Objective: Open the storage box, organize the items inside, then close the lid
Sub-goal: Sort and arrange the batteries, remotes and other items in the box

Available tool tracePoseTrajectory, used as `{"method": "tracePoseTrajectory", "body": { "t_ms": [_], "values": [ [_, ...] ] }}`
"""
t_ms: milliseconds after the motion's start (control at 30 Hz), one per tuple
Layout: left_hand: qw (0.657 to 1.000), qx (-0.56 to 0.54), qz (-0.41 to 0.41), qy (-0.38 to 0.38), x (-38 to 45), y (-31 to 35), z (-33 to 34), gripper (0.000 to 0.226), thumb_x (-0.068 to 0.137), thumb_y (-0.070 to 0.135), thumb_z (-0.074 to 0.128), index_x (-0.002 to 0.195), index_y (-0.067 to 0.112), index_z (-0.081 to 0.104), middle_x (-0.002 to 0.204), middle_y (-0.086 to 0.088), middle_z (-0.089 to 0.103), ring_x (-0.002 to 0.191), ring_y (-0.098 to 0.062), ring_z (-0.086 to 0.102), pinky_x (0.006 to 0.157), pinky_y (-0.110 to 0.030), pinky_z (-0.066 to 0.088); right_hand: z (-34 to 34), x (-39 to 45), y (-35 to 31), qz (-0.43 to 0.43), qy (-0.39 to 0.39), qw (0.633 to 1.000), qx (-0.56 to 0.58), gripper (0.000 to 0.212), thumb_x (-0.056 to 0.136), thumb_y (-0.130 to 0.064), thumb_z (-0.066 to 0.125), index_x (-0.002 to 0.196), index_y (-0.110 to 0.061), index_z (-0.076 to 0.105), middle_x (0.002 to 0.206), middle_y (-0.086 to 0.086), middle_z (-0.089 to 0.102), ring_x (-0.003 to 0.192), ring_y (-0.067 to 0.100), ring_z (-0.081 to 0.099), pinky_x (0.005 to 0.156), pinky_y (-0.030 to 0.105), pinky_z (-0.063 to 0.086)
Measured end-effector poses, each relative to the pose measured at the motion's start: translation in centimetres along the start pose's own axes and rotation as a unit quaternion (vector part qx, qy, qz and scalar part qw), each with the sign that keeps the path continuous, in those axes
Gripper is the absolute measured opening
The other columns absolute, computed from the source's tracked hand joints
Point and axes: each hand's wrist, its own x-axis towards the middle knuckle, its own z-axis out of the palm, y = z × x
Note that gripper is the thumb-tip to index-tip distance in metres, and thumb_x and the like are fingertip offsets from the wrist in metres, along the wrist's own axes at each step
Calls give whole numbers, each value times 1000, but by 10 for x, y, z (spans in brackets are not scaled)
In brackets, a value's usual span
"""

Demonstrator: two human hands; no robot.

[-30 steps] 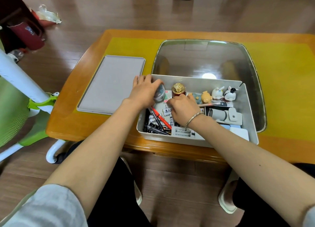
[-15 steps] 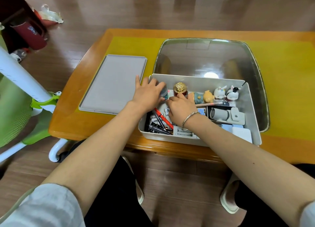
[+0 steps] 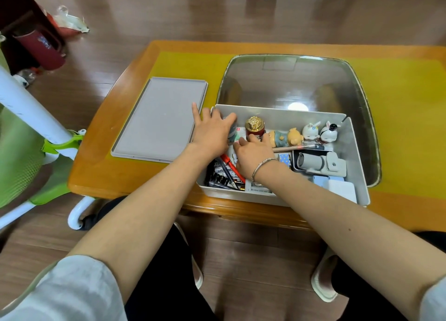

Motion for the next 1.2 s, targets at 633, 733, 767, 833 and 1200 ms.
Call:
{"method": "tracePoseTrajectory", "body": {
  "t_ms": [633, 733, 767, 833, 1200],
  "values": [
    [1000, 20, -22, 6, -4, 5, 1, 36, 91, 21, 58, 126, 18, 48, 130, -13, 48, 130, -38, 32, 113, -62, 9, -4, -7, 4, 1, 10, 1000, 24, 36, 87, -28, 49, 121, -19, 54, 125, -2, 55, 118, 23, 42, 96, 47, 26],
    [1000, 15, -17, 10, -3, 5, 2, 34, 90, 23, 58, 122, 16, 48, 127, -12, 49, 126, -38, 36, 113, -58, 14, -21, -2, 26, 29, 150, 984, 91, 23, 89, -30, 51, 109, -20, 59, 113, 0, 59, 109, 24, 46, 87, 40, 32],
    [1000, 15, -13, 13, -3, 4, 3, 36, 89, 25, 60, 122, 16, 48, 126, -12, 50, 124, -38, 37, 113, -56, 18, -26, 1, 37, 50, 177, 975, 126, 25, 89, -32, 54, 111, -20, 59, 112, 3, 59, 108, 25, 48, 88, 40, 35],
    [1000, 10, -12, 17, -3, 3, 5, 39, 88, 28, 62, 122, 16, 49, 125, -12, 51, 122, -37, 39, 110, -52, 24, -34, 9, 55, 77, 137, 973, 169, 37, 87, -37, 60, 119, -20, 57, 114, 8, 57, 109, 29, 51, 91, 41, 40],
    [999, -13, -19, 44, -5, 3, 7, 40, 88, 27, 62, 125, 15, 51, 125, -13, 53, 121, -35, 40, 107, -45, 29, -29, 24, 72, 117, 48, 973, 193, 48, 77, -38, 73, 120, -18, 62, 111, 18, 61, 107, 34, 55, 89, 37, 45]
  ]
}}
